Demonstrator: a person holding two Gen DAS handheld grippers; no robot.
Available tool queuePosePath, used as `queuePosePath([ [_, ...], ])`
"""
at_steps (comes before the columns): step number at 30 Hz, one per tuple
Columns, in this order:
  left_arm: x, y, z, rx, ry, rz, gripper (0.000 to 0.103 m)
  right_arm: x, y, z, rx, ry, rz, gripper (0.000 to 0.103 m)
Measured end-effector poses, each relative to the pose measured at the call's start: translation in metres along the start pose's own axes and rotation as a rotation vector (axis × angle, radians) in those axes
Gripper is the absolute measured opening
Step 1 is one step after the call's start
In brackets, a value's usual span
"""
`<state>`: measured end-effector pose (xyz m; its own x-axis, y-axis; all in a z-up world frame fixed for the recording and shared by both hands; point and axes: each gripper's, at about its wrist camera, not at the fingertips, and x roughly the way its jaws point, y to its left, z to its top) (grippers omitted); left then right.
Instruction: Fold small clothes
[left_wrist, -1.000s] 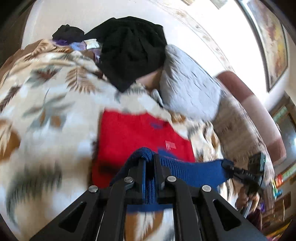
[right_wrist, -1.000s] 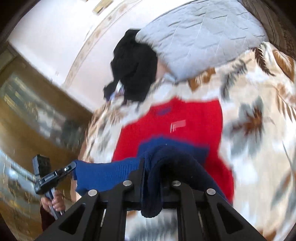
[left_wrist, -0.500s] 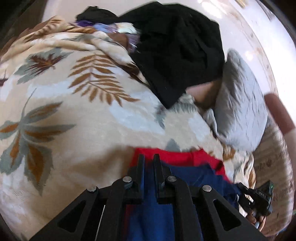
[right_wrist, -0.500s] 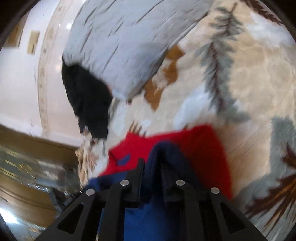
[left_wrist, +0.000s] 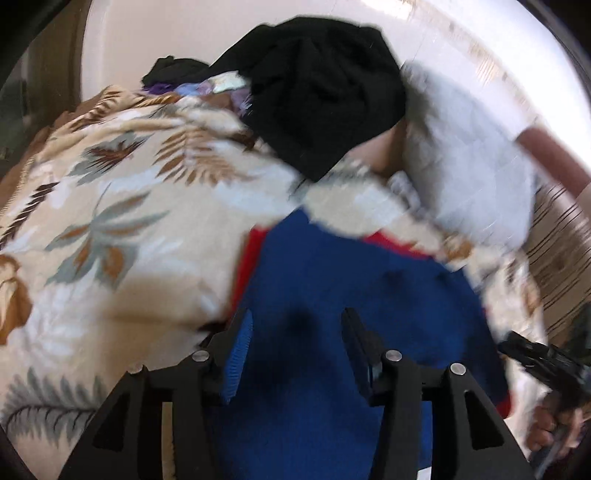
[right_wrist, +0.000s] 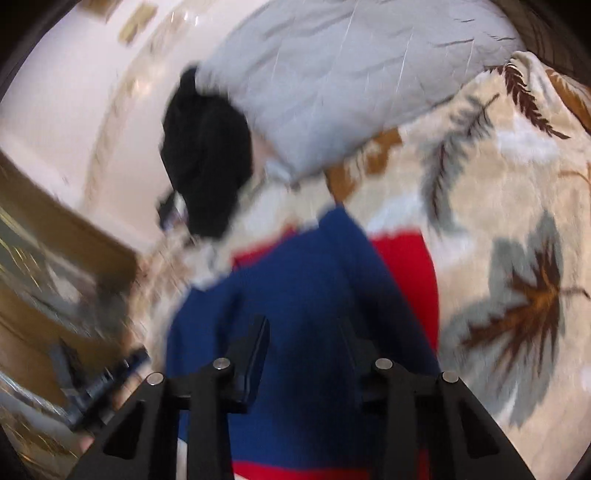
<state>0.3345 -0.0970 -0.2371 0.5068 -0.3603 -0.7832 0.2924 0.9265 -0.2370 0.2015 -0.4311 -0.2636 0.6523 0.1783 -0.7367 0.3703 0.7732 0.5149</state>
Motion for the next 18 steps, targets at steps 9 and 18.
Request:
queuePosePath([
  [9, 0.009, 0.013, -0.005, -0.040, 0.038, 0.117, 0.053, -0.012, -0.015, 0.005, 0.044, -0.045, -0.028, 0.042],
  [18, 0.021, 0.002, 0.000, -0.006, 0.023, 0.039, 0.053, 0.053, 0.003, 0.060, -0.023, -0.006, -0.065, 0.072],
])
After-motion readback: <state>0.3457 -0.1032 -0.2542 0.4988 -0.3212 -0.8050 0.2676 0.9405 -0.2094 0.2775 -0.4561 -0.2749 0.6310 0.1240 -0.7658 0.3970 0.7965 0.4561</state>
